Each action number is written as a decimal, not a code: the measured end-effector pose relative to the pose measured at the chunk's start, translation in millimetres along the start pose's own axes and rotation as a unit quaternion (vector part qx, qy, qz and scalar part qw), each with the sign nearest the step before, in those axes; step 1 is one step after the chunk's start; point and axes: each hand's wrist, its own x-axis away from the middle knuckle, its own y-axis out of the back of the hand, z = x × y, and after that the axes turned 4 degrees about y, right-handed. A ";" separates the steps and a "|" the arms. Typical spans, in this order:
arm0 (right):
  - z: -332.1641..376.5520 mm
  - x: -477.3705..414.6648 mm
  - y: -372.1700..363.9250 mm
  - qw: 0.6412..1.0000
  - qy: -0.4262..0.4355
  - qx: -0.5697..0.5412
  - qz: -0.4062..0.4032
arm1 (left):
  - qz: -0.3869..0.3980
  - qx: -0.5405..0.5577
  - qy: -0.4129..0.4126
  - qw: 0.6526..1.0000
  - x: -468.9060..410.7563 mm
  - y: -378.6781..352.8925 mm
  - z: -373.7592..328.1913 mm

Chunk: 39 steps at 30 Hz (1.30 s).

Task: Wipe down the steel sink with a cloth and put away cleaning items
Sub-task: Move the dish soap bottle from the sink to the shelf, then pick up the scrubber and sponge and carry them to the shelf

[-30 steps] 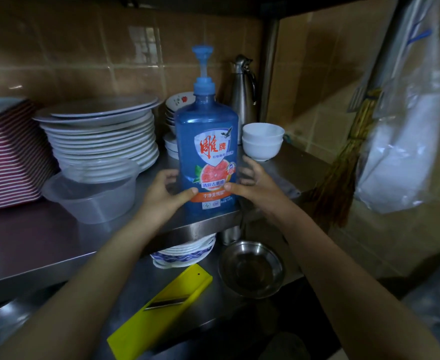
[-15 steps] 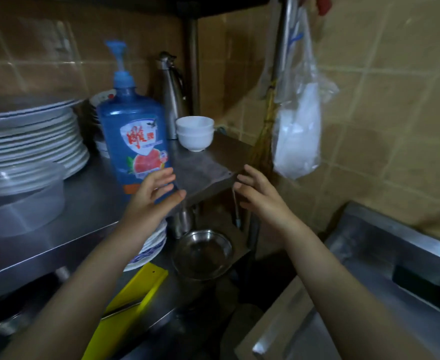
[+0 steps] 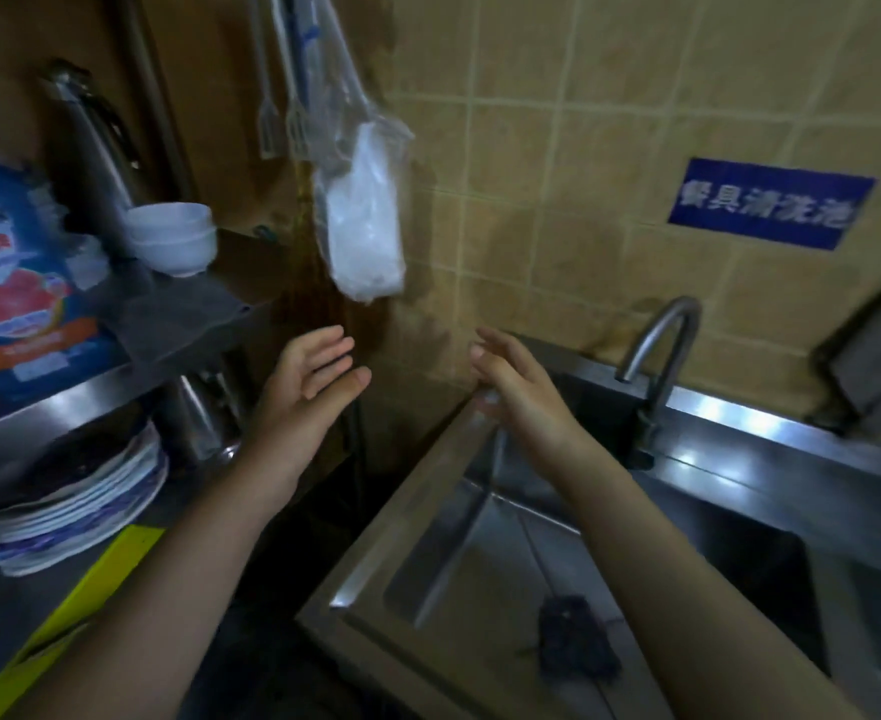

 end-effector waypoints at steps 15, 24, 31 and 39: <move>-58.4 97.0 153.8 0.979 -0.043 0.022 -0.200 | 0.162 -0.009 0.089 0.983 16.4 -171.4 95.2; -118.8 81.0 188.8 0.943 -0.132 0.046 -0.302 | 0.277 -0.004 0.159 0.948 -23.8 -228.5 175.0; -188.6 73.2 192.8 0.914 -0.199 0.032 -0.353 | 0.290 -0.002 0.231 0.929 -25.4 -245.9 246.5; -279.5 81.7 200.6 0.889 -0.304 0.046 -0.340 | 0.255 -0.062 0.249 0.933 -3.0 -246.1 322.2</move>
